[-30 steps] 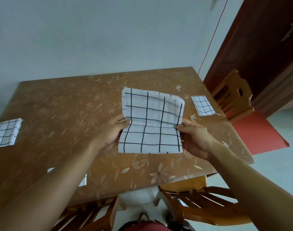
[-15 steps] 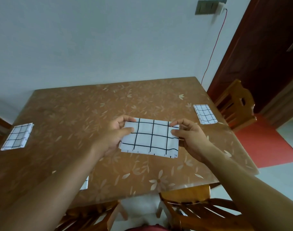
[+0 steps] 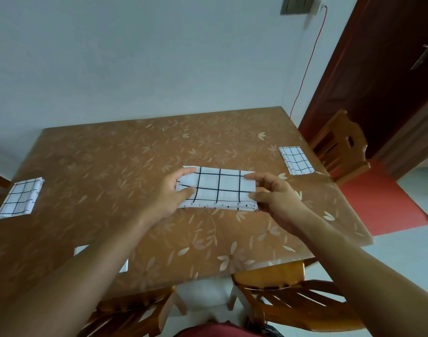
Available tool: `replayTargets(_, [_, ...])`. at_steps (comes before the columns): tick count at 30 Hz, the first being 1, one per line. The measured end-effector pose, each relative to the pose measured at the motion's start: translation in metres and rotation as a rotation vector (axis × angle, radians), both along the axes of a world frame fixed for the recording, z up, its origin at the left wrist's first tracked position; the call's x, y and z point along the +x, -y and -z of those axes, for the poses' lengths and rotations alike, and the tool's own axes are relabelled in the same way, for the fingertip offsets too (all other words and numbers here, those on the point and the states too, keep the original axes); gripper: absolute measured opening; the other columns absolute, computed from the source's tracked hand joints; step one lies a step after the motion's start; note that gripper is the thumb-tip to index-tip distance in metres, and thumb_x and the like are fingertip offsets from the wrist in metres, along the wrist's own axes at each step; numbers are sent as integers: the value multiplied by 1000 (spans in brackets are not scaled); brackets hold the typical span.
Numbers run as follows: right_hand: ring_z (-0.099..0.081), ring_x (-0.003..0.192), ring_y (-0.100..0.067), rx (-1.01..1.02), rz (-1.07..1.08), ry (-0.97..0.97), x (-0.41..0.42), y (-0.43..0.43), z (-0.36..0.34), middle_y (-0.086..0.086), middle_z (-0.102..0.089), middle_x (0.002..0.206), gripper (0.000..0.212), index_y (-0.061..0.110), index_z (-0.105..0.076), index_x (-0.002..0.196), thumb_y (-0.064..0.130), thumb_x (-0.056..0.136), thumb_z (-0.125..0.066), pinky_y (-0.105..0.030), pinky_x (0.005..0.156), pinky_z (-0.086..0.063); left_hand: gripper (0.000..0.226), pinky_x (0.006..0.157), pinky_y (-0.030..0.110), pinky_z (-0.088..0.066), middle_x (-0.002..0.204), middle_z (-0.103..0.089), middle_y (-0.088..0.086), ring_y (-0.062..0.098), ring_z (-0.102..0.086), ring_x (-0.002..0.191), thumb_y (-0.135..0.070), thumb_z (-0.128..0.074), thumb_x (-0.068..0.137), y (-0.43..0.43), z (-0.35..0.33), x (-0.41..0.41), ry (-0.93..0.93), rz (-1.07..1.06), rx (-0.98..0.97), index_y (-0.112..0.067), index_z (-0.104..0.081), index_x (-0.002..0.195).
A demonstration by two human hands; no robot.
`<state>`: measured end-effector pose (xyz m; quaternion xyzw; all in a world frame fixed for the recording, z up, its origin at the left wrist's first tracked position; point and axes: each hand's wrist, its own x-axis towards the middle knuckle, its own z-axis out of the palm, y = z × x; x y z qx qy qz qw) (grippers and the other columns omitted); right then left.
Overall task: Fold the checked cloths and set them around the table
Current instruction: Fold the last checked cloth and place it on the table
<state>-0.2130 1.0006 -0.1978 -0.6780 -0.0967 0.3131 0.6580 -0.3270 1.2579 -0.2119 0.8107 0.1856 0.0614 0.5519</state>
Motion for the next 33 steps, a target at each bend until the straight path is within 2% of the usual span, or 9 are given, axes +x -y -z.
replayTargets(4, [-68, 87, -30, -136, 35, 79, 3, -1, 13, -17, -72, 105, 30, 9, -74, 101, -13, 93, -55, -41, 78, -59, 42, 95, 42, -52, 127, -62, -10, 20, -65, 108, -26, -68, 87, 3, 13, 1, -27, -5, -23, -55, -60, 117])
replayTargets(7, [-71, 85, -32, -330, 28, 209, 10, 7, 34, -10, -75, 98, 27, 16, -75, 100, -5, 95, -58, -41, 76, -63, 39, 73, 29, -52, 125, -59, -13, 14, -65, 101, -11, -67, 95, 9, 38, 1, -48, -13, -78, -48, -63, 105])
replayTargets(11, [-72, 86, -40, -452, -30, 187, 19, 20, 72, -10, -73, 90, 29, 25, -73, 100, -2, 93, -63, -53, 80, -62, 39, 74, 34, -48, 109, -60, -15, 18, -55, 90, -12, -67, 95, 25, 82, 1, -200, 12, -97, -48, -62, 108])
replayTargets(13, [-71, 87, -43, -499, -58, 169, 27, 28, 93, -12, -73, 96, 32, 30, -73, 100, 0, 91, -66, -56, 78, -62, 47, 69, 39, -52, 125, -58, -10, 23, -60, 81, -12, -69, 93, 35, 103, 5, -270, 32, -79, -53, -58, 112])
replayTargets(17, [-65, 75, -18, -635, -147, 195, 46, 52, 133, -1, -66, 107, 36, 30, -69, 113, 3, 90, -66, -26, 62, -55, 58, 54, 35, -50, 127, -58, -7, 31, -60, 62, -14, -68, 94, 59, 139, 21, -426, 109, -4, -43, -49, 140])
replayTargets(20, [-60, 77, -10, -715, -245, 230, 62, 69, 160, 3, -60, 117, 44, 28, -65, 126, 3, 89, -66, -13, 60, -43, 66, 84, 45, -59, 141, -47, -8, 24, -69, 99, -17, -72, 92, 77, 164, 37, -459, 163, 7, -33, -43, 149])
replayTargets(23, [-58, 99, -17, -788, -361, 302, 80, 80, 183, 0, -53, 140, 53, 21, -60, 139, 2, 90, -64, -25, 78, -51, 74, 110, 36, -43, 160, -34, -5, 19, -43, 142, -18, -76, 88, 91, 190, 50, -523, 220, 89, -25, -40, 153])
replayTargets(28, [-58, 121, -24, -872, -543, 357, 105, 90, 218, 1, -44, 155, 62, 19, -53, 147, 3, 88, -64, -32, 90, -51, 78, 114, 37, -37, 155, -40, 1, 24, -41, 141, -14, -78, 82, 118, 227, 63, -579, 217, 222, -17, -42, 152])
replayTargets(33, [-55, 129, -28, -930, -659, 407, 119, 97, 250, -1, -34, 161, 70, 20, -41, 155, 2, 91, -64, -32, 96, -49, 77, 100, 37, -50, 157, -33, -2, 24, -56, 122, -21, -70, 89, 132, 248, 64, -576, 200, 294, -19, -32, 156])
